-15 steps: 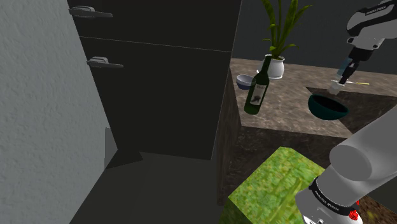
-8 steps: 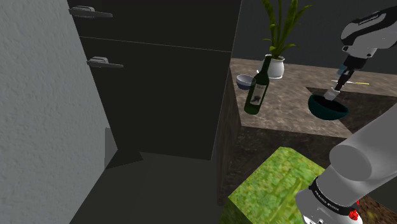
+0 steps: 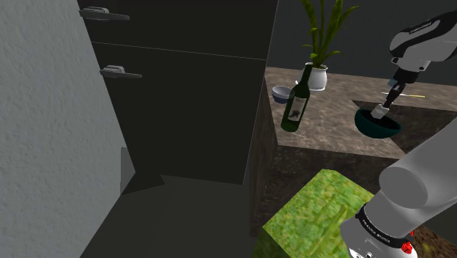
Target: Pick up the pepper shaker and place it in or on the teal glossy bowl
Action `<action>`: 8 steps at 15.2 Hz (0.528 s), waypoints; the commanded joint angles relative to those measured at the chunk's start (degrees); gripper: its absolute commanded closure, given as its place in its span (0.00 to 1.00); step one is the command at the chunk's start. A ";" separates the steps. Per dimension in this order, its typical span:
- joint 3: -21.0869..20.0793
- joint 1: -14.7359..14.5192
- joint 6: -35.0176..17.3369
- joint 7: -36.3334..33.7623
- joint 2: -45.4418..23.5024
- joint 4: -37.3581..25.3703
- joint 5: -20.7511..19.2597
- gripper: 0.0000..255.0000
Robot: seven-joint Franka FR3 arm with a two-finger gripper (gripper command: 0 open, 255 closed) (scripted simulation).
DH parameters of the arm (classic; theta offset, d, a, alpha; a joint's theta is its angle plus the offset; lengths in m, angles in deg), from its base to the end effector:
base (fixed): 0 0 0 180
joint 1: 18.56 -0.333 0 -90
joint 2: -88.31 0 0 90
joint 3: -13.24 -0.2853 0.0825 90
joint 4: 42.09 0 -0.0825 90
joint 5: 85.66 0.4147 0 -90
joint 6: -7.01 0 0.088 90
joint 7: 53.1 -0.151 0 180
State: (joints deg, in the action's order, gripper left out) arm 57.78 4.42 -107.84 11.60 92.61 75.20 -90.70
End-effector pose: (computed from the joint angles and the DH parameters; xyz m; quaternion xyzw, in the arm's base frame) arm 0.2080 -0.5297 0.3772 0.9999 -0.0058 -0.0101 0.0110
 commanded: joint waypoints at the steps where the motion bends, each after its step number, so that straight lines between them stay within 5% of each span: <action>1: 0.00 0.00 -0.02 0.00 0.01 0.02 0.00 1.00; 2: 0.00 0.00 -0.01 0.00 0.00 0.01 0.00 1.00; 3: 0.00 0.00 -0.01 0.00 0.00 0.01 0.00 0.00; 8: 0.00 0.00 -0.01 0.00 0.00 0.01 0.00 0.00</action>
State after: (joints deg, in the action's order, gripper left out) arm 57.78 4.43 -107.85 11.60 92.62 75.21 -90.71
